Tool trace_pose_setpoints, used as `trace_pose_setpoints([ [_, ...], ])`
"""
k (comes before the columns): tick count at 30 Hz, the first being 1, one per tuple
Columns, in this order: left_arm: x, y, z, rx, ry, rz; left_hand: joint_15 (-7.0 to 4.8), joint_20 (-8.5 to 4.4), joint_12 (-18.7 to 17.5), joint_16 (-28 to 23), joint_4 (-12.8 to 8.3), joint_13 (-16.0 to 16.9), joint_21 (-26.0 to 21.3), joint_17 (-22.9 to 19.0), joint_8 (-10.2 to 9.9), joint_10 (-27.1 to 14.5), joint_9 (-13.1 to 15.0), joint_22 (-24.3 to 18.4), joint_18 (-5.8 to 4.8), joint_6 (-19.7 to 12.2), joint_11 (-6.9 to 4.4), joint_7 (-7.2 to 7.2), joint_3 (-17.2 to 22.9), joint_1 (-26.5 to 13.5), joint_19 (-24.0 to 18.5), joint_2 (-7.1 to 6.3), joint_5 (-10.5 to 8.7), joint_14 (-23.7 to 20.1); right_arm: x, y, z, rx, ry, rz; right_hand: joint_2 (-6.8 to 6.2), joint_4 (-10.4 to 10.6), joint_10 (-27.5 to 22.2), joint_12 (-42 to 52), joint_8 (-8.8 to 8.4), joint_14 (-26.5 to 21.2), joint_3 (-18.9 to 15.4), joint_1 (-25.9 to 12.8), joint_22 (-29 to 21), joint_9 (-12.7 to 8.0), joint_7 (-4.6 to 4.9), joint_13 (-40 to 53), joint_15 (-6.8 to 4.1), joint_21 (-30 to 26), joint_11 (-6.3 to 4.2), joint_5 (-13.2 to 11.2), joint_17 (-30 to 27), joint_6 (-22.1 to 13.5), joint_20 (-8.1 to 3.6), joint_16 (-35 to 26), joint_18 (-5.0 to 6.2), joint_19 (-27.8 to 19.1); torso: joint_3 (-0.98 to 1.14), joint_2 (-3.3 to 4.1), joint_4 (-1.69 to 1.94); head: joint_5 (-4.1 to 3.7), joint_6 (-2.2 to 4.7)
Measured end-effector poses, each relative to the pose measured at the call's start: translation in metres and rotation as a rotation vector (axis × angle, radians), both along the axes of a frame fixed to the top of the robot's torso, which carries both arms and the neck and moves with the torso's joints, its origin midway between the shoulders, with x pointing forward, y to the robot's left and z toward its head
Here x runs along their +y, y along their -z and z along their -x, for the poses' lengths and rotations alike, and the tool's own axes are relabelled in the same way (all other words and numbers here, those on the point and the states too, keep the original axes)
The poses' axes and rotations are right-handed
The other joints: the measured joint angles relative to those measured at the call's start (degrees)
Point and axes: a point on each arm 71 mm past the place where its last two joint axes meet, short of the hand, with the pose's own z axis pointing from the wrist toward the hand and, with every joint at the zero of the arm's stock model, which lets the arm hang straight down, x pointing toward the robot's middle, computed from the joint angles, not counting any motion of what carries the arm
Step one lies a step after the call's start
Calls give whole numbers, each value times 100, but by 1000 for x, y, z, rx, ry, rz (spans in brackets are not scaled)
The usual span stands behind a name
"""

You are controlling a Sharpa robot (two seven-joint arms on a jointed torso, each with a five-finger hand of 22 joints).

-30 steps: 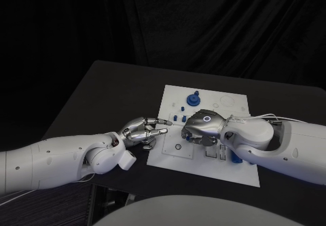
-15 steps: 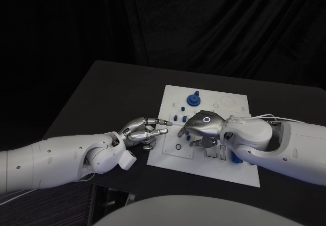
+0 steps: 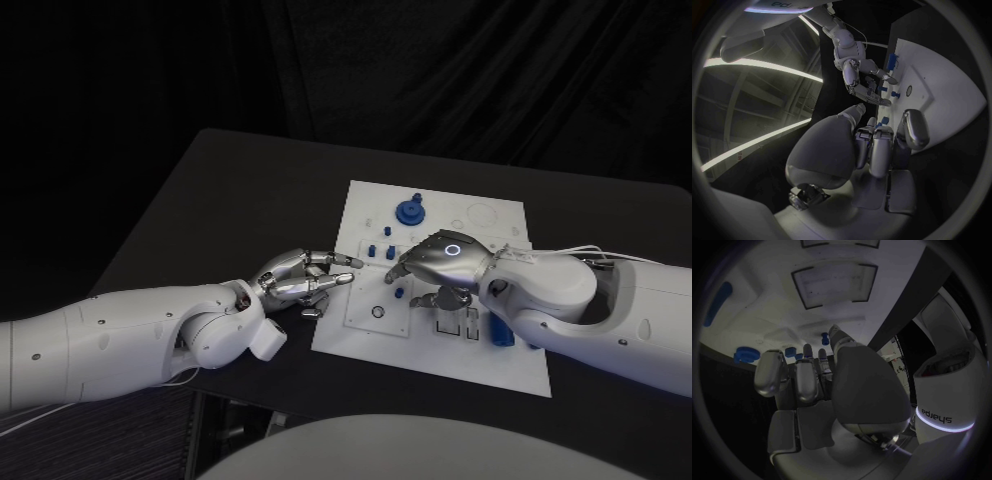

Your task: Assemble the parts on the task board

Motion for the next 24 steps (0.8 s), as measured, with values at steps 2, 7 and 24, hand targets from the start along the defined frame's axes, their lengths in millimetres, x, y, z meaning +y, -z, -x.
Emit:
trace_pose_setpoints([
  [2,2,-1,0,-8,-7,0,34,56,-265,0,83,1,-122,0,40,-59,-32,0,0,230,25,23,33,-30,-151,-30,52,-11,-7,-7,-1,-22,13,-25,12,67,-82,50,0,0,-37,-49,0,13,74,21,0,0,19,0,2,-7,0,0,0,0,1,0,0,-31,0],
  [7,14,-8,0,-72,-49,-14,200,155,-3514,-1019,422,-1389,-1591,-357,21,-3266,-186,-6,234,714,169,93,355,108,-1834,-347,354,-1655,-27,-40,-12,-87,66,-111,80,91,-129,228,0,20,22,-26,0,29,266,81,19,0,9,208,47,70,20,0,1,20,0,0,-1,-160,0],
  [24,31,-83,-45,-421,-169,-45,354,209,-7420,-7925,1152,-6032,-6646,-6595,-633,-5798,-252,-3240,227,466,127,-200,146,314,-6194,-676,499,-7651,-83,-79,-36,-88,285,-143,107,115,-262,354,54,60,-2,-288,4,9,275,44,13,139,20,23,151,179,40,32,0,84,-4,-20,-31,-452,-1],
])
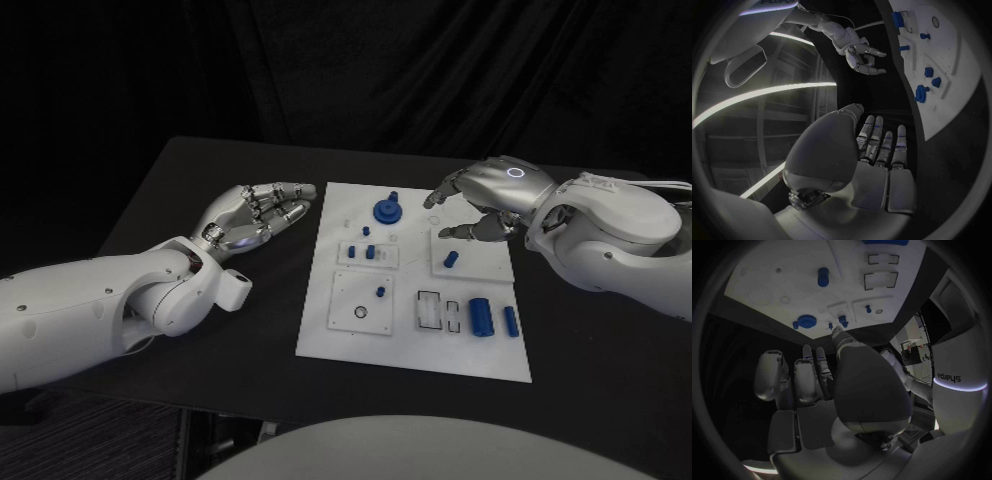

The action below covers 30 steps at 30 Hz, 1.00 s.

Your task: Assemble the parts on the task board

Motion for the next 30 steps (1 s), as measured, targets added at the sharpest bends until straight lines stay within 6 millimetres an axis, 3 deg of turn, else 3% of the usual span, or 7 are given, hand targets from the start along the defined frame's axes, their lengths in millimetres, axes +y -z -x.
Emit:
trace_pose_setpoints([
  [3,0,-4,-2,-16,-3,-1,-208,30,-304,-620,72,-695,-297,-553,-197,-901,-34,-1220,138,-361,-206,-183,-288,-49,-521,58,-8,-475,-5,2,-1,21,30,17,-46,3,0,0,0,0,-3,-91,0,-28,0,-27,0,0,0,-28,-6,0,-21,0,0,21,0,-4,-19,-34,-1],
  [6,0,-5,-2,-24,-3,-2,-338,57,-462,-852,93,-1083,-326,-753,-342,-1311,-63,-1693,137,-613,-375,-335,-482,-26,-647,126,-9,-623,-11,3,-2,41,59,32,-116,32,-52,0,-58,0,-32,-188,0,-88,10,-73,0,0,-9,-51,-15,-74,-21,0,0,21,-3,-5,-35,-93,-1],
  [8,0,-6,-2,-26,-3,-2,-430,23,-555,-994,93,-1335,-417,-859,-442,-1569,-78,-2719,138,-778,-531,-479,-656,-29,-866,173,-11,-715,-15,4,-3,54,78,41,-145,40,-61,0,-91,20,-41,-217,-1,-122,29,-100,-21,32,1,-51,-15,-116,-36,0,0,36,-3,-3,-44,-139,-1],
  [10,0,-6,-3,-28,-3,-3,-470,-17,-596,-1017,94,-1477,-456,-877,-506,-1706,-81,-3289,137,-870,-611,-553,-760,5,-964,211,-11,-754,-19,5,-3,70,99,50,-231,45,-61,0,-113,42,-114,-303,-1,-150,21,-122,1,66,0,-51,-6,-126,-14,20,0,68,-2,-1,-51,-182,-1],
  [16,1,-6,-3,-32,-4,-4,-478,-48,-596,-1017,95,-1708,-456,-889,-543,-1841,-92,-3603,137,-966,-746,-649,-1011,97,-995,303,-6,-763,-26,12,-3,109,137,63,-281,46,45,0,-114,91,-143,-353,-1,-222,60,-183,50,132,9,-72,61,-166,21,39,1,103,14,8,-54,-290,-1],
  [22,2,-6,-4,-32,-2,-4,-478,-66,-501,-1017,52,-1790,-455,-890,-543,-1885,-95,-3636,136,-1014,-688,-637,-1104,170,-1014,376,79,-763,-29,24,-2,148,155,71,-169,14,354,0,-106,101,-111,-240,-2,-285,159,-233,60,132,-30,-72,45,-111,41,39,1,123,4,18,-54,-333,-1],
  [30,2,-5,-5,-29,6,-2,-424,-66,-416,-1017,-3,-1873,-455,-890,-543,-1906,-95,-3665,136,-1013,-607,-552,-1206,249,-1013,455,238,-751,-26,39,-2,182,156,76,1,-25,653,0,-7,117,10,-28,-2,-296,150,-301,76,184,-58,-18,68,120,59,64,0,145,-3,18,-63,-307,-1],
])
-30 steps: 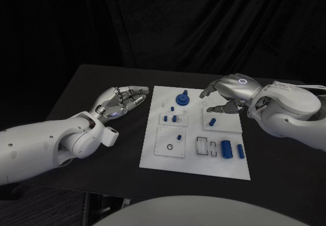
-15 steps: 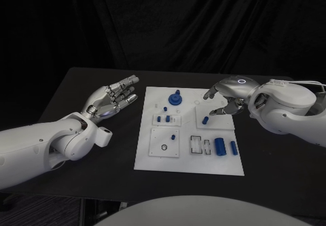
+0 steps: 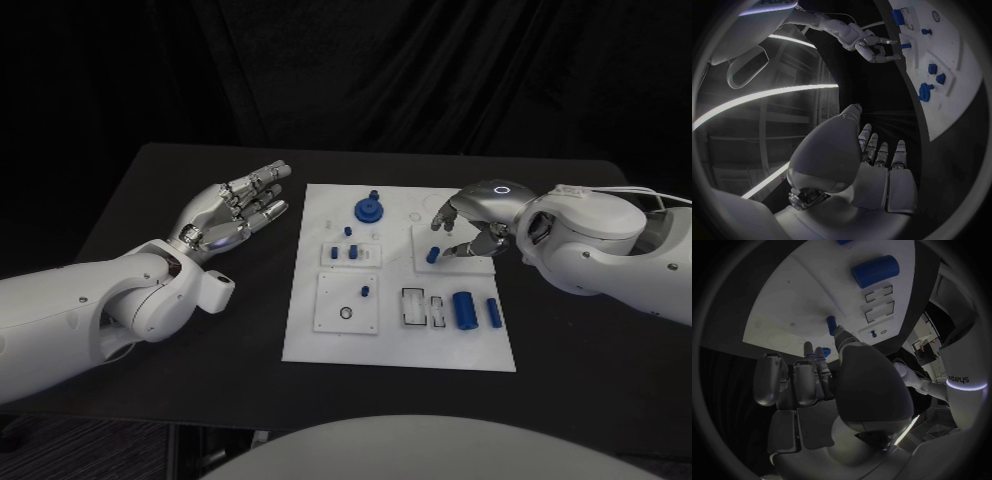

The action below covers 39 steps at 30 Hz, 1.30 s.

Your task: Assemble the parts on the task board

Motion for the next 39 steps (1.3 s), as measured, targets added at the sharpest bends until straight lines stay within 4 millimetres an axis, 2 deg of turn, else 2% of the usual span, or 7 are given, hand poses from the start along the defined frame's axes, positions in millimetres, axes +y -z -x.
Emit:
trace_pose_setpoints([
  [4,0,1,-1,1,4,0,0,0,0,0,-4,-17,0,1,0,0,0,-2,0,-20,0,20,-4,11,0,10,40,0,2,7,1,14,-3,-1,33,-25,128,0,0,0,56,118,0,-19,13,-26,0,0,-5,121,5,65,-18,0,0,18,0,-7,2,13,0],
  [7,0,1,-2,2,6,0,0,13,28,0,-18,-30,0,1,0,-21,0,-7,0,-20,21,20,-18,34,13,34,63,0,3,12,1,23,-6,-3,58,-65,232,0,100,21,117,248,0,-11,0,-65,-21,0,-28,371,5,246,-18,-1,0,18,2,-5,9,-2,0],
  [15,-1,2,-3,7,18,3,51,107,89,0,-152,-92,0,2,0,-55,12,-7,-1,72,113,112,-22,128,26,79,222,-11,6,21,3,31,-20,-17,71,-96,542,-93,133,57,398,537,-1,27,-32,-162,-26,163,-41,844,93,395,-30,39,1,109,10,-9,20,7,-1],
  [23,-7,3,-4,12,40,11,84,156,183,0,-214,-92,0,4,0,-35,38,-6,-1,159,191,194,-5,171,33,122,277,-3,10,25,0,24,-34,-30,59,-69,784,-127,133,78,562,606,-1,34,-38,-208,-46,172,-89,906,104,402,-49,38,0,131,11,-14,20,-4,-1],
  [27,-8,4,-4,15,48,13,132,189,258,0,-256,-92,1,4,30,-3,63,14,-1,251,246,244,3,172,41,124,307,-11,12,27,0,24,-43,-36,75,-101,944,-128,133,81,670,672,-1,65,-15,-208,-86,247,-164,955,150,432,-79,66,1,161,10,-14,20,-3,0],
  [31,-9,5,-5,18,54,14,184,248,310,0,-307,-91,1,4,38,8,81,51,-1,344,274,259,52,218,43,170,343,-2,14,27,0,20,-51,-44,74,-142,1179,-91,258,83,742,728,-2,153,-4,-185,-185,247,-247,1062,150,687,-164,66,0,200,10,-18,24,14,0],
  [39,-11,6,-5,28,71,18,266,323,452,0,-382,-86,1,6,137,82,140,75,-1,592,390,343,95,218,79,170,372,40,16,28,0,17,-61,-49,73,-143,1316,-82,477,95,742,727,-2,355,-9,-124,-236,247,-334,1061,100,1070,-223,66,0,222,7,-19,20,37,0],
])
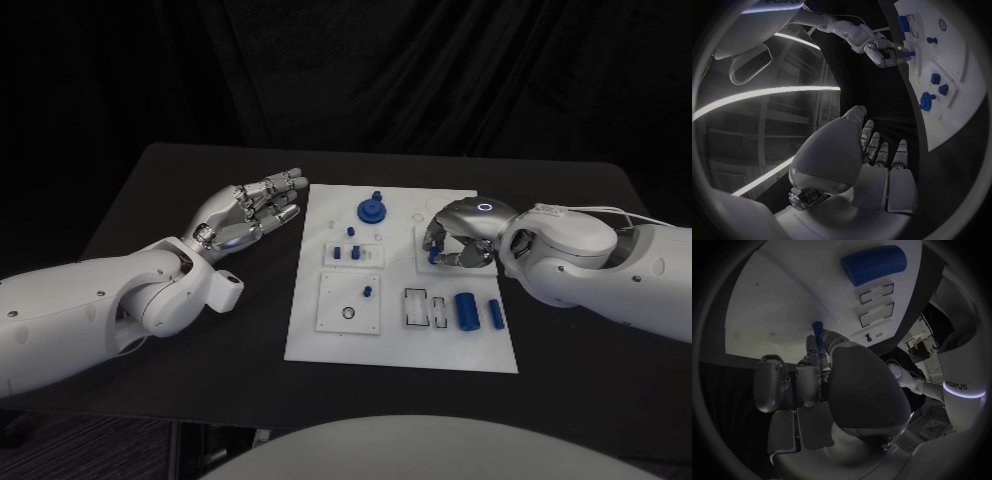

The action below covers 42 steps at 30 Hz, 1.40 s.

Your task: Assemble the parts on the task board

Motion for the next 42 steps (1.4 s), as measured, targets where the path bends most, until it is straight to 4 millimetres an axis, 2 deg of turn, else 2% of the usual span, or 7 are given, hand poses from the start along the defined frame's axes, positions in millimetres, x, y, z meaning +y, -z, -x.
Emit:
trace_pose_setpoints([
  [4,-1,1,0,6,8,1,21,7,35,0,-31,2,0,6,18,25,10,12,0,14,24,14,1,0,7,0,18,21,1,0,0,0,-3,-1,-2,-87,125,0,151,-12,-10,-1,0,124,-9,44,-34,0,-40,3,-2,269,-44,0,0,4,0,0,0,13,0],
  [7,0,1,0,11,11,1,51,36,57,0,-38,2,0,15,22,30,14,47,-1,34,29,34,9,0,36,0,21,52,2,0,1,-2,-4,-5,-34,-143,165,0,279,-5,-17,30,0,126,-29,69,-64,0,-40,45,-10,399,-63,-25,0,0,1,-1,-2,24,0],
  [19,2,3,1,27,16,-5,92,57,106,0,-54,7,0,29,44,50,25,51,0,54,50,54,25,0,16,0,44,92,11,-15,12,-44,-32,-61,-47,-272,361,36,299,-22,47,47,4,126,-101,119,-124,-28,-105,110,84,535,-112,-25,1,-9,1,-6,-2,86,1],
  [24,4,3,1,33,13,-9,92,57,105,0,-70,7,0,29,44,70,24,43,-1,54,69,54,41,0,16,0,44,92,24,-36,17,-84,-68,-93,-24,-287,379,36,299,-23,61,86,4,126,-106,128,-124,-58,-111,150,84,540,-112,-25,0,-9,0,-12,-7,132,1],
  [30,3,4,1,36,17,-10,92,56,105,22,-70,6,0,29,44,70,24,40,-1,54,69,54,41,0,16,0,44,92,45,-47,32,-84,-130,-130,-16,-294,379,36,328,-23,54,109,3,126,-89,134,-124,-58,-110,150,78,523,-112,-25,1,-9,-5,-22,1,205,1],
  [35,3,6,0,41,18,-11,112,56,105,22,-79,6,0,28,44,49,24,40,-1,20,90,87,50,0,16,0,44,113,67,-44,44,-50,-185,-157,-22,-317,378,-1,330,-23,77,116,3,126,-38,139,-124,-141,-109,204,61,472,-133,-25,0,-30,-14,-23,-2,307,1],
  [42,6,10,2,52,16,-14,112,56,104,22,-86,6,0,28,44,49,18,33,-1,11,90,96,57,0,16,0,44,113,99,-27,60,-5,-272,-168,-22,-324,386,-2,286,-23,84,116,3,127,-35,142,-124,-144,-99,205,72,468,-132,-25,0,-30,-22,-16,2,424,1],
])
